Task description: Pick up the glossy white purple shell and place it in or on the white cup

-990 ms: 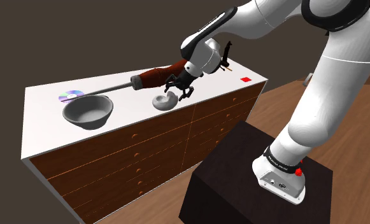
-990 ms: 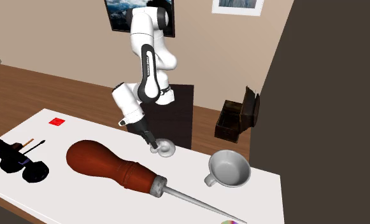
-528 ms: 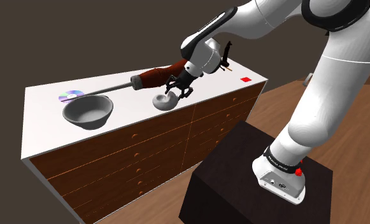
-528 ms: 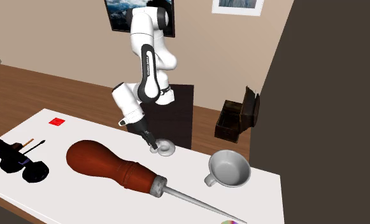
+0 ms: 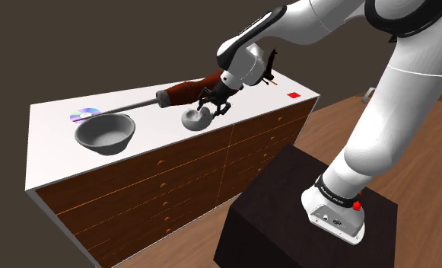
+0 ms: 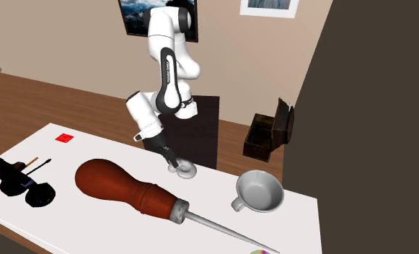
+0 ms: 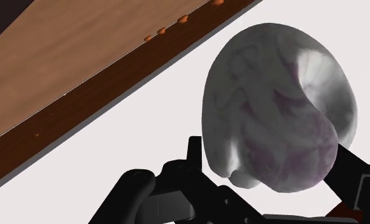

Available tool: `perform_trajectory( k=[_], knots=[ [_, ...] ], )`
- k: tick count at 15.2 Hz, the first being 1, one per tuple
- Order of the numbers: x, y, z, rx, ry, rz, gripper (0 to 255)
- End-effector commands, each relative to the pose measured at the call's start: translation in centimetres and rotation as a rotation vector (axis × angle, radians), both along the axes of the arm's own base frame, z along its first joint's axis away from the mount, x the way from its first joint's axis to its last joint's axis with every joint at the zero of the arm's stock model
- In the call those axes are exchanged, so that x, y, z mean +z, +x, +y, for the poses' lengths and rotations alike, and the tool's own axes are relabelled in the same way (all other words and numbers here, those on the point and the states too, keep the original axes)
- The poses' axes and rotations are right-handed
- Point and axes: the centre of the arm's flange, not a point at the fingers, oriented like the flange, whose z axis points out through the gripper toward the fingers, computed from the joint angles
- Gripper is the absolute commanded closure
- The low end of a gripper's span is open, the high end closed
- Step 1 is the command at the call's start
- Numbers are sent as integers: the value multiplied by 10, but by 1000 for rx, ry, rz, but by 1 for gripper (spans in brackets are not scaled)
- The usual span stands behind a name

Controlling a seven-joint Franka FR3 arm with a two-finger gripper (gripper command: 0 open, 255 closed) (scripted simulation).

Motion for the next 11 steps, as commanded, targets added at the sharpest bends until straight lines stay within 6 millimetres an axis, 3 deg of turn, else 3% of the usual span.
perform_trajectory(
  k=[1, 11],
  knots=[
    [10, 0, -1, 0, 0, 0, 255],
    [63, 0, -1, 0, 0, 0, 255]
  ],
)
